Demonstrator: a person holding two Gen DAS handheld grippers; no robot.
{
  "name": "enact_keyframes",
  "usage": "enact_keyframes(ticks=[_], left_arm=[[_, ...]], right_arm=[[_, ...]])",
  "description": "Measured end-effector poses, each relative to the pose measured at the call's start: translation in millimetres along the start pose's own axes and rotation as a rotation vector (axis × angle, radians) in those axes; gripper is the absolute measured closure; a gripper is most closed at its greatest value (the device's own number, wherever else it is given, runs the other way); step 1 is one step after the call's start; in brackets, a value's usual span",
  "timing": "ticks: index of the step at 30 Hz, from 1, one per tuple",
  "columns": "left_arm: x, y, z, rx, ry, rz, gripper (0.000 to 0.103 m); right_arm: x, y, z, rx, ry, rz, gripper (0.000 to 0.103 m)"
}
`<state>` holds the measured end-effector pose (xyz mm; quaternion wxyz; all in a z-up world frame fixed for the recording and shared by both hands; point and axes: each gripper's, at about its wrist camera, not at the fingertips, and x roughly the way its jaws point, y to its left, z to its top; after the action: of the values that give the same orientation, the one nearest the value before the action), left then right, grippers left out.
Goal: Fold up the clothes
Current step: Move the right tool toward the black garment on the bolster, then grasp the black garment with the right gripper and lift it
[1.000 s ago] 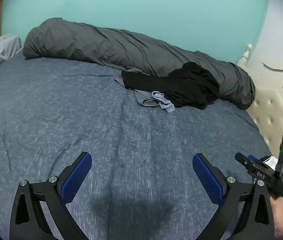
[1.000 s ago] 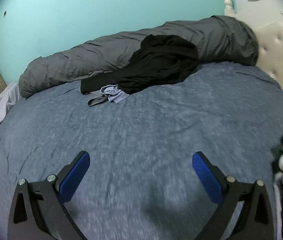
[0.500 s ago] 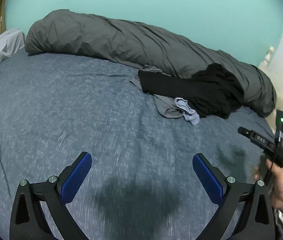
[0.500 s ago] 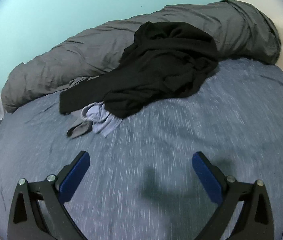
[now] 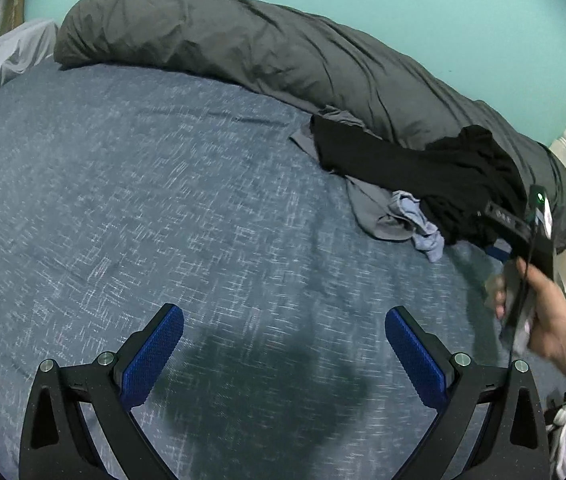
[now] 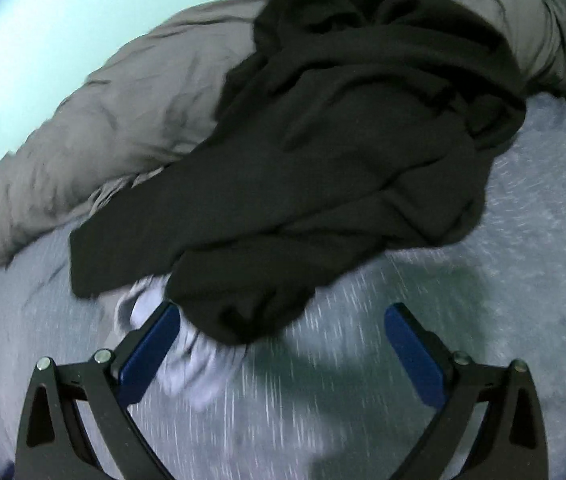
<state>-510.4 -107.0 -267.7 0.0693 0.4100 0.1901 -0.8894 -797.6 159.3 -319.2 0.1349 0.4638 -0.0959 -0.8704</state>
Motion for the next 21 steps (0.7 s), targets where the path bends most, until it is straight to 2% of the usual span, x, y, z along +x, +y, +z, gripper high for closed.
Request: enact_keyframes(ticks=[5, 7, 8, 9, 10, 11, 13, 16, 21], left_arm=[[18, 16, -8, -0.017, 0.021, 0.002, 0.000], [24, 22, -12, -0.027, 0.028, 0.000, 0.000], [24, 24, -16, -0.033, 0.032, -0.004, 0.000], [25, 25, -19, -0.040, 0.036, -0.008, 0.000], [24, 26, -21, -0.042, 0.038, -0.012, 0.000], [24, 26, -23, -0.043, 0.040, -0.016, 0.000], [20, 23, -26, -0.037, 0.034, -0.022, 0.000], [11, 19, -28, -0.027, 0.026, -0.032, 0.000], [-21, 16, -35, -0.019, -0.005, -0.043, 0.000]], right_arm=[[29, 6, 12, -0.010, 0.017, 0.012, 0.003], [38, 8, 15, -0.016, 0.029, 0.013, 0.023], [41, 8, 16, -0.021, 0.036, 0.011, 0.025], [39, 6, 16, -0.025, 0.025, 0.016, 0.034], [36, 5, 16, -0.028, 0.013, 0.021, 0.051], [33, 4, 17, -0.031, 0.001, 0.026, 0.058], [24, 2, 17, -0.049, -0.020, 0.038, 0.079], [4, 3, 14, -0.081, -0.056, 0.060, 0.088], [-41, 14, -2, -0.137, -0.098, 0.144, 0.090]])
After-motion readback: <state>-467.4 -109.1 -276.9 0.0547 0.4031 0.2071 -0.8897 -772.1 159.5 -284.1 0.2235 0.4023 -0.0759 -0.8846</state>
